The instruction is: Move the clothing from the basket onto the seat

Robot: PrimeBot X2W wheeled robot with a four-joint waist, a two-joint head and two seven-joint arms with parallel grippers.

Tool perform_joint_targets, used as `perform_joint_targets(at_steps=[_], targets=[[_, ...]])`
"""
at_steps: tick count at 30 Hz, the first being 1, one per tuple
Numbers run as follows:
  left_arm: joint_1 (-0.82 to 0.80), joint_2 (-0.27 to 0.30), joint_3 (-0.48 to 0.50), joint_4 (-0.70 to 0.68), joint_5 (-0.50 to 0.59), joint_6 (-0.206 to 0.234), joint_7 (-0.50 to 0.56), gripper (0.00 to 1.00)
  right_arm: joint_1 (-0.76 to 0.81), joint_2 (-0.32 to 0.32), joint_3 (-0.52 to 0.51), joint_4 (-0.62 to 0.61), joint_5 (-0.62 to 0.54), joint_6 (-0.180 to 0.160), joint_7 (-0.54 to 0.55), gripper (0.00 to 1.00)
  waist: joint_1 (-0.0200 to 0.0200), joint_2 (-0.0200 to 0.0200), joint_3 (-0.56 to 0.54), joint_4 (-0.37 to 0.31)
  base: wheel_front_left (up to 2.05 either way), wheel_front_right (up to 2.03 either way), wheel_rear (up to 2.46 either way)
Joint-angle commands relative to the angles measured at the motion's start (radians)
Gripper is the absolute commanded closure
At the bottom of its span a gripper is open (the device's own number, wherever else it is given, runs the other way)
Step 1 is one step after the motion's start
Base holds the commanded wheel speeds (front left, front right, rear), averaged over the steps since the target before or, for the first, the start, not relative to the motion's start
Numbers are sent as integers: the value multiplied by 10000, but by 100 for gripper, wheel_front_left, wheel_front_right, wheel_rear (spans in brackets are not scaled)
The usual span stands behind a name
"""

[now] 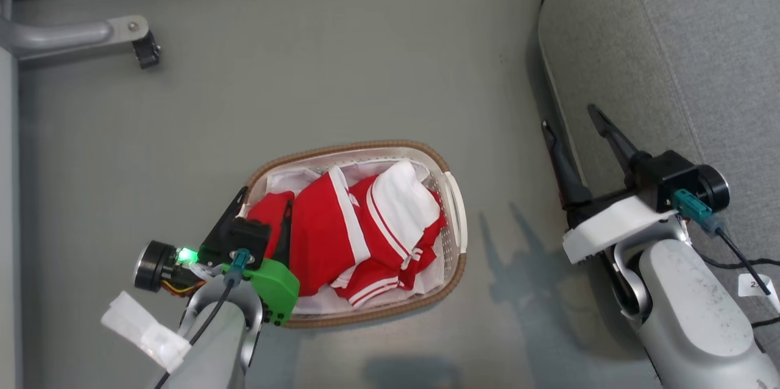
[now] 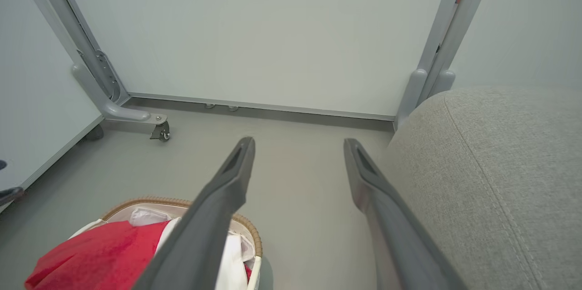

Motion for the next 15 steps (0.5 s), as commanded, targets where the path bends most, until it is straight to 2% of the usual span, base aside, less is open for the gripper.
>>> perform_joint_targets(at_steps=[1, 8, 15], targets=[[-337, 1, -26, 263, 98, 91, 7, 0, -170, 21, 51, -132, 25, -3, -41, 0, 0, 0, 985, -473, 0, 0, 0], [-1824, -21, -340, 2405, 323, -8, 66, 0, -823, 200, 214, -757, 139, -3, -32, 0, 0, 0, 2147, -915, 0, 0, 0], [-3445, 198, -846, 4319, 830, 103, 1032, 0, -1240, 500, 262, -959, 353, -3, -32, 0, 0, 0, 3261, -1400, 0, 0, 0]])
